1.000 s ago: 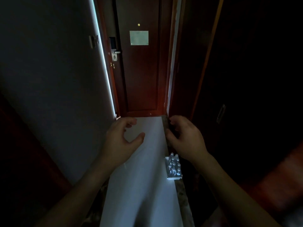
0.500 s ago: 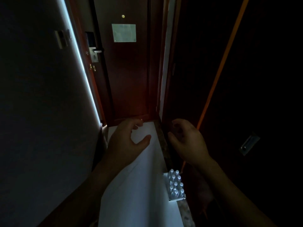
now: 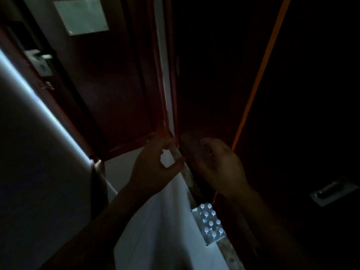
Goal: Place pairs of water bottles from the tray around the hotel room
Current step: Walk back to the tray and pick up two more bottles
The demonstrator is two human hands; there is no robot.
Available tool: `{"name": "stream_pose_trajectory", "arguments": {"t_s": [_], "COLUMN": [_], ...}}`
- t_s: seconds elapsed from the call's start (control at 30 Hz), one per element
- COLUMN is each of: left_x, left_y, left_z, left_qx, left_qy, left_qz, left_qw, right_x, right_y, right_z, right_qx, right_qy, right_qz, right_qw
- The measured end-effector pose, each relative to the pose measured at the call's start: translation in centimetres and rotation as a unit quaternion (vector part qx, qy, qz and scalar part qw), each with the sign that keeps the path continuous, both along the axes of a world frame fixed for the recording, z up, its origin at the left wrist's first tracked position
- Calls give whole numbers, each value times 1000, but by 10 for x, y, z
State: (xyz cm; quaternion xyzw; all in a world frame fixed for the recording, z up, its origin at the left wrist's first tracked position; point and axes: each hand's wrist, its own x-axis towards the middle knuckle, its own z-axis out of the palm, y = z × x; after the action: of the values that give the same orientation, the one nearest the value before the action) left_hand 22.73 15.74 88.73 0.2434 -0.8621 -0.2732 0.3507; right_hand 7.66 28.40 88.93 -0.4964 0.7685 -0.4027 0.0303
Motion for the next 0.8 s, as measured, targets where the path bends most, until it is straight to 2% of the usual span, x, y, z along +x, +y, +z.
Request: {"name": "stream_pose_trajectory", "arguments": {"t_s": [0.23, 0.37, 0.5, 0.63, 0.8], "left_x": [-91, -138, -168, -180, -177], "left_y": [-42, -52, -62, -65, -56], "left_z": [-61, -111, -178, -269, -425], "left_qx": [72, 136, 162, 172, 208], "left_qy": [-29, -56, -118, -178, -225], "left_qz": [-127, -210, -262, -279, -283], "left_qw": [989, 966, 944, 928, 909], "right_x": [-59, -71, -71, -68, -52], "right_y": [-1, 3, 7, 15, 19], "right_z": [-64, -107, -167, -263, -430], "right_qx": [91, 126, 139, 145, 138], "right_qy": [-23, -43, -72, -170, -267], "right_qz": [-145, -237, -299, -366, -397], "right_qw": [985, 962, 941, 903, 867]}}
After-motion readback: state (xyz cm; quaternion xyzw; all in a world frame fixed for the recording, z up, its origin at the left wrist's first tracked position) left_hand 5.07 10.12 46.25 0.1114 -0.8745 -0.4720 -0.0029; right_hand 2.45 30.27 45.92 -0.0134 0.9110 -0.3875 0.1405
